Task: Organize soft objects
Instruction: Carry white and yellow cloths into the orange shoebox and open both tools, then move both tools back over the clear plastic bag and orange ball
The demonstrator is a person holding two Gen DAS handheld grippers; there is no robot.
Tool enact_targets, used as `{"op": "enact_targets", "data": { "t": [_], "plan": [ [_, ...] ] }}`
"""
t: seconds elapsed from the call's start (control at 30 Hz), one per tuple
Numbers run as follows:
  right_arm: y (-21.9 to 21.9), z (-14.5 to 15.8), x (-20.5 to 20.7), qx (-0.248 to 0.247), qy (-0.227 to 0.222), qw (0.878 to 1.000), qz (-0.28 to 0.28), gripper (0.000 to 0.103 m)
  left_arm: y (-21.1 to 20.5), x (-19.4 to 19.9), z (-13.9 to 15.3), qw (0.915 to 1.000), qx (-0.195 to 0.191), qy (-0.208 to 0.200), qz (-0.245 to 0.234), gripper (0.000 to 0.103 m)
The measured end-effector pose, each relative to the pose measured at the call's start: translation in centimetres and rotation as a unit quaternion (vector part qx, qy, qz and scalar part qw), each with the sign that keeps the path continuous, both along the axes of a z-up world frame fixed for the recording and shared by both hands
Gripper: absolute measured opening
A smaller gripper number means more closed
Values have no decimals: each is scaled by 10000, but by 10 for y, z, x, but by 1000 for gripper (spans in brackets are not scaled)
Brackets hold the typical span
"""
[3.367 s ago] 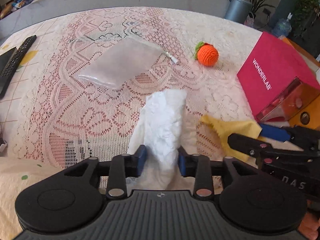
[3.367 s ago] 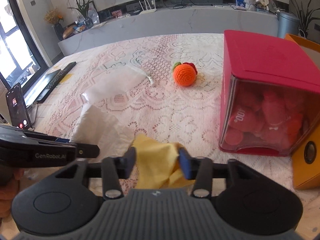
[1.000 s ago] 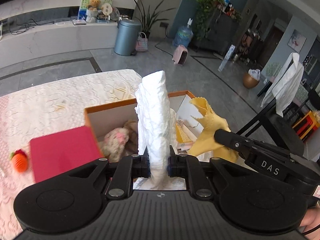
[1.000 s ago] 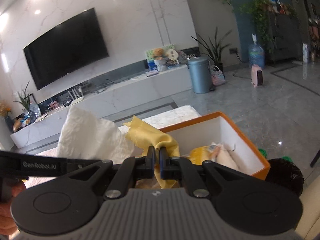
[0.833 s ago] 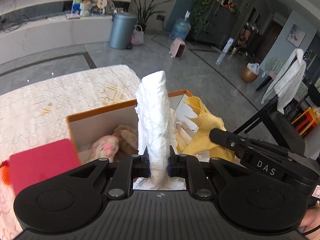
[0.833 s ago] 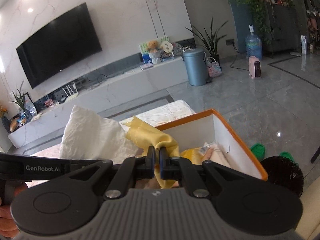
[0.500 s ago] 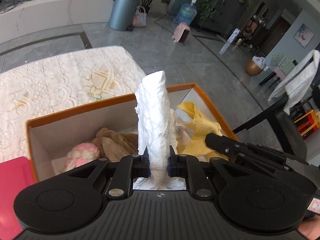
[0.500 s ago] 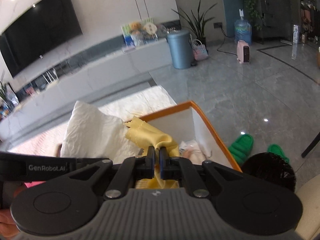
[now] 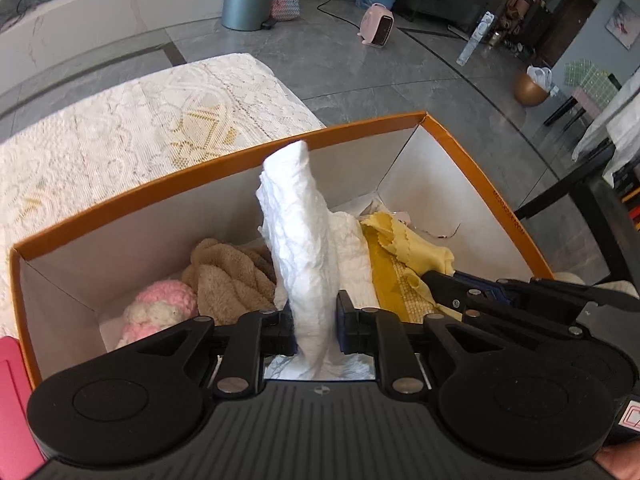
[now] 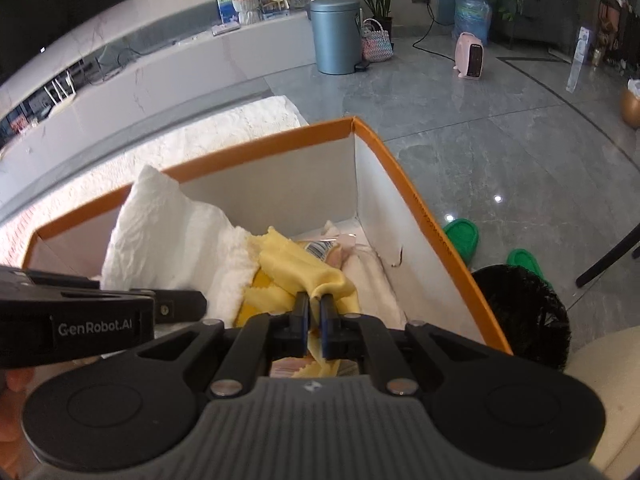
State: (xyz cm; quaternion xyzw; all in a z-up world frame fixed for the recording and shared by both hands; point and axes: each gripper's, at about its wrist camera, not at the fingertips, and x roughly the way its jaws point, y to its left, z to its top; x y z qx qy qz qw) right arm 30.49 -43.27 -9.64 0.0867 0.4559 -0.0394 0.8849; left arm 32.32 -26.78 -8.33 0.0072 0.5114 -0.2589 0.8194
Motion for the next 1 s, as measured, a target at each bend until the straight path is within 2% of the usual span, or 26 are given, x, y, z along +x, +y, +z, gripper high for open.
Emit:
{"op": "enact_targets", "data": {
  "t": [0.03,0.07,0.13,0.2,0.27,0.33,0.57,0.73,1.0],
  "plan": [
    [1,1,-1,-26,-26,10000,-8,9,1,-2,2,10000,-2,-46,-24,23],
    [1,3,-2,-65,-54,10000,-7,12,1,-5,4,9999,1,-98,-41,28],
    [3,8,-4,-186,-144,9997,8,26,1,-8,10,9997,43,-217,-63,35],
    [4,15,-6,-179,-203,9996,29,30,3,-14,18,9992,70,-375,-70,47],
    [4,20,-10,-195,-246,9995,27,31,6,-18,26,9986,60,-520,-56,52],
    [5,26,-15,-237,-315,9992,9,39,10,-20,35,9982,30,-588,-68,52],
    [13,56,-37,-193,-593,9981,16,46,34,-38,66,9958,64,-916,68,52],
    [30,83,-60,-195,-868,9960,82,60,50,-62,90,9930,32,-1176,97,52],
    [64,123,-112,-92,-1335,9908,196,66,88,-120,127,9826,-17,-1836,273,52]
  ]
}}
